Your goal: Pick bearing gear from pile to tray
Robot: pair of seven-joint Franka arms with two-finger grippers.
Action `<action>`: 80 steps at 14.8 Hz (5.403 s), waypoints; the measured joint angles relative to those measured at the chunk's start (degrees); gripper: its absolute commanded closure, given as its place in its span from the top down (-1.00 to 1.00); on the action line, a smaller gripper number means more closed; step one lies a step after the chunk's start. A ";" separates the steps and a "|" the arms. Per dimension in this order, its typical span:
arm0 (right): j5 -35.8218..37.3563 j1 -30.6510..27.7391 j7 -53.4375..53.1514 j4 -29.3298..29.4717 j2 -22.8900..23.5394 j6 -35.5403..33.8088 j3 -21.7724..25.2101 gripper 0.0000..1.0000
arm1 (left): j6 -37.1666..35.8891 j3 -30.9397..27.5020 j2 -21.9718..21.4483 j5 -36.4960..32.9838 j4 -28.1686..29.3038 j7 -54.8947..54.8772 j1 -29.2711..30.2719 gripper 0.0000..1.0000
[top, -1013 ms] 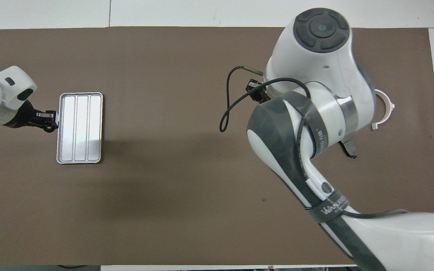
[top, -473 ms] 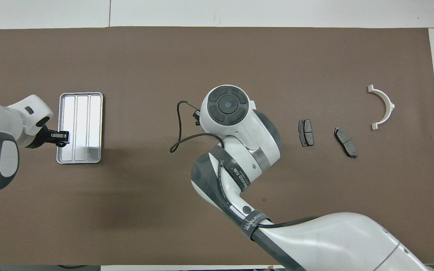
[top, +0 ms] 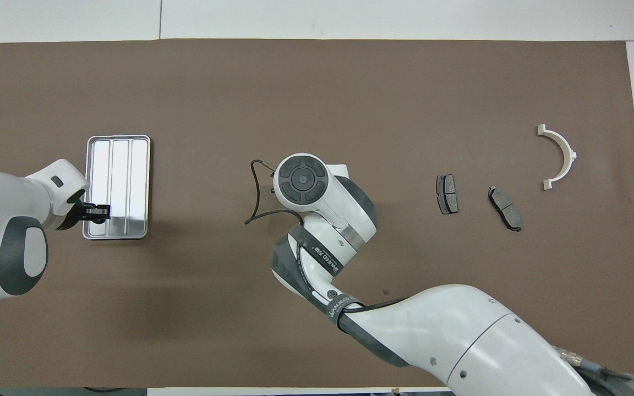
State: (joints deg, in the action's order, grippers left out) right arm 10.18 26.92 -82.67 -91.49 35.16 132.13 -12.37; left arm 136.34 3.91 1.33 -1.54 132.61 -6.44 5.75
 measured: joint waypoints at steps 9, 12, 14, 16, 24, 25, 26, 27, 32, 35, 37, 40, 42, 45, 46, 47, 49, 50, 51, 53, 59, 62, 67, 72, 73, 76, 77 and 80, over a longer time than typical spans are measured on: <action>0.00 -0.23 -0.02 1.07 0.02 -1.57 0.17 1.00 | 4.14 0.40 2.62 0.03 0.74 0.37 -0.07 -1.00; 0.00 -1.94 -0.02 4.34 -0.08 -3.83 0.42 1.00 | 4.88 0.43 3.26 0.04 0.75 0.67 -0.10 -1.00; 0.00 -5.51 2.97 6.40 -0.77 -6.45 0.20 1.00 | 6.02 0.58 3.82 0.05 0.78 1.42 -0.46 -1.00; -1.12 -9.36 10.37 7.55 -2.74 -9.41 -0.09 1.00 | 6.82 0.63 4.46 0.05 0.79 2.24 -0.99 0.22; -4.82 -23.01 48.51 7.96 -11.74 -23.53 -0.21 1.00 | -1.51 0.77 4.75 0.18 -5.70 2.14 -1.81 0.55; -4.83 -24.28 50.69 7.95 -11.94 -24.06 -0.22 1.00 | -3.86 0.79 4.81 0.28 -8.35 4.79 -3.23 0.56; -4.83 -25.20 51.89 7.92 -12.07 -24.19 -0.22 1.00 | -4.46 0.85 4.97 0.30 -10.24 8.57 -5.43 0.56; -4.83 -25.80 52.35 7.90 -12.15 -24.21 -0.24 1.00 | -4.17 0.92 5.28 0.31 -11.31 12.60 -8.20 0.56; -4.83 -27.11 54.36 7.64 -12.20 -24.21 -0.27 1.00 | -1.10 1.13 9.74 0.20 -13.90 31.15 -21.84 0.55; -4.83 -27.92 56.30 7.60 -12.20 -24.21 -0.26 1.00 | -1.02 1.07 13.94 -2.35 -17.47 39.72 -26.85 0.55; -4.83 -28.11 56.50 7.60 -12.21 -24.21 -0.27 1.00 | -1.07 1.04 15.85 -3.17 -19.73 43.72 -28.87 0.55; -4.83 -28.29 56.50 7.59 -12.28 -24.21 -0.25 1.00 | -1.81 1.00 18.09 -3.31 -23.13 48.33 -31.77 0.55; -4.83 -28.89 58.76 7.42 -12.69 -24.24 -0.24 1.00 | -2.37 0.99 19.62 -3.37 -24.97 50.72 -33.64 0.54; -4.83 -29.93 69.72 6.21 -14.89 -24.24 0.54 1.00 | -2.43 1.00 20.73 -3.40 -25.87 53.05 -35.75 0.53; -4.83 -30.20 73.84 5.54 -16.03 -24.23 1.18 1.00 | -2.43 0.99 20.78 -3.41 -25.87 53.66 -36.27 0.51; -4.83 -30.41 77.44 4.94 -17.21 -24.24 1.89 1.00 | -2.44 0.99 20.79 -3.42 -25.87 54.12 -36.64 0.50; -4.85 -30.58 80.94 3.40 -19.87 -24.46 2.86 1.00 | -2.49 1.00 20.86 -3.43 -25.87 54.86 -37.02 0.50; -4.88 -30.59 81.33 2.27 -21.58 -24.92 3.03 1.00 | -2.49 1.01 20.93 -3.44 -25.87 55.15 -37.04 0.46; -5.34 -30.59 81.36 1.15 -23.48 -26.13 3.04 1.00 | -2.49 1.01 21.01 -3.45 -25.87 55.26 -37.05 0.45; -8.09 -30.60 81.36 -0.40 -27.25 -30.16 3.15 1.00 | -2.48 1.03 21.21 -3.45 -25.87 55.49 -37.23 0.45; -9.59 -31.10 81.36 -2.84 -35.46 -38.98 3.74 1.00 | -1.87 1.02 22.13 -3.45 -25.88 56.85 -38.47 0.45; -9.59 -30.95 81.36 -3.17 -38.21 -42.72 3.61 1.00 | -1.73 1.00 22.91 -3.45 -25.91 57.64 -39.11 0.42; -9.59 -27.34 81.36 -3.46 -39.88 -45.06 7.49 1.00 | -1.48 0.92 23.40 -3.61 -26.17 57.83 -39.51 -0.80; -9.59 -27.15 81.36 -3.98 -39.66 -45.06 9.03 1.00 | -1.48 0.41 23.54 -5.20 -27.05 57.84 -39.46 -1.00; -9.59 -27.15 81.36 -3.97 -39.66 -45.05 9.05 1.00 | -1.81 0.24 23.66 -5.35 -27.81 57.84 -39.32 -1.00; -9.59 -27.15 81.36 -3.57 -39.71 -44.50 9.05 1.00 | -7.45 -0.33 24.37 -7.17 -33.15 57.44 -37.58 -1.00; -9.58 -27.15 81.36 -3.42 -39.73 -43.78 9.05 1.00 | -10.04 -0.36 24.32 -7.53 -35.16 56.25 -36.40 -1.00; -9.52 -27.15 81.36 -3.25 -39.75 -41.61 9.05 1.00 | -18.05 -0.36 21.41 -6.23 -39.29 45.15 -29.44 -1.00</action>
State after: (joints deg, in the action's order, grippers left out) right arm 0.65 -0.22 -1.31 -94.74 -4.59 90.51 -3.32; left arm 118.30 3.55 22.75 -7.77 93.33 38.72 -23.69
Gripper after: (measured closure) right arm 0.000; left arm 0.780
